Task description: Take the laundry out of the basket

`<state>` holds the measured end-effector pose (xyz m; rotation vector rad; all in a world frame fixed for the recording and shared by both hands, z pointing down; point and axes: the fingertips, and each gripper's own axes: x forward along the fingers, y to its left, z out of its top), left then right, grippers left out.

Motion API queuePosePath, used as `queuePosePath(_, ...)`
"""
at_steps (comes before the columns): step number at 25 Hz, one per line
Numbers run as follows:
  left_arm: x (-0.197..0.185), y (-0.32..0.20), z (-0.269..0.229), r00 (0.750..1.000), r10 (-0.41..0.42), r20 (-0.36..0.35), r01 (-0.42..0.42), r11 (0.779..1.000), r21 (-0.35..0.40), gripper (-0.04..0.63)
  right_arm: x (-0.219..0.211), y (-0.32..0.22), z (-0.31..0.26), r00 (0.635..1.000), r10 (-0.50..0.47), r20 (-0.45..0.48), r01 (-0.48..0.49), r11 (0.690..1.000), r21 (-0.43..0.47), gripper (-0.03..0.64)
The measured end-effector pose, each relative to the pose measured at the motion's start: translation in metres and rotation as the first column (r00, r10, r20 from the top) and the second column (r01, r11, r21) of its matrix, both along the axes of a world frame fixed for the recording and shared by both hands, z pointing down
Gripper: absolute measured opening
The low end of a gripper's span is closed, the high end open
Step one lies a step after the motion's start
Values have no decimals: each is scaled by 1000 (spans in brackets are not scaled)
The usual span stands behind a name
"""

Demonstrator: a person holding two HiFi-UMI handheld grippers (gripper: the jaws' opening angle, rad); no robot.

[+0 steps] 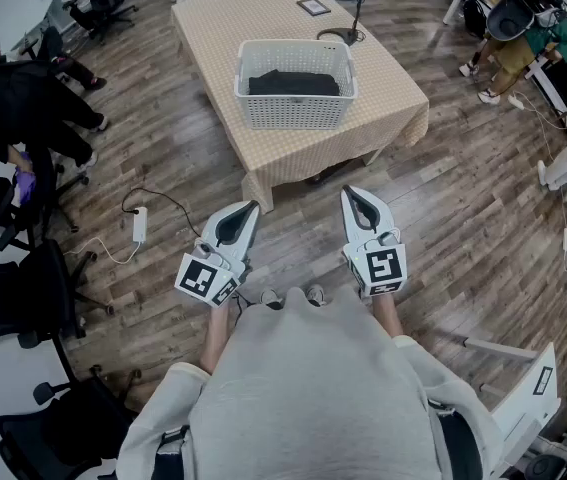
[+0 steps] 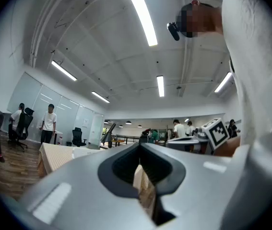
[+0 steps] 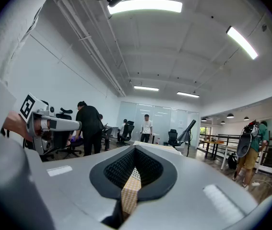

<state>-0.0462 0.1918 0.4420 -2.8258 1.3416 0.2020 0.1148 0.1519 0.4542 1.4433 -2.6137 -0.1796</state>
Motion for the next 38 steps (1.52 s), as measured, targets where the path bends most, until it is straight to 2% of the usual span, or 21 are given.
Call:
queuePosePath(12,30,11,5,1000,1,-7,-1,1000,-19,9,22,9,6,1000,-19,7,19,1000,-9,-2)
queuePosePath(15,39,13,6,1000,-1,-2,1,1000,-21,9,29,11,8,999,-35,37,36,999,-18,-2)
queuePosePath(31,88,19,17,998,-56,29,57,997,-44,9,76,-1,20,994,-84,68,86,996,-18,0)
queuePosePath(38,93,7,23,998,-62,25,64,997,-51,9,80,-6,31,993,-98,64,100,994,-37,0)
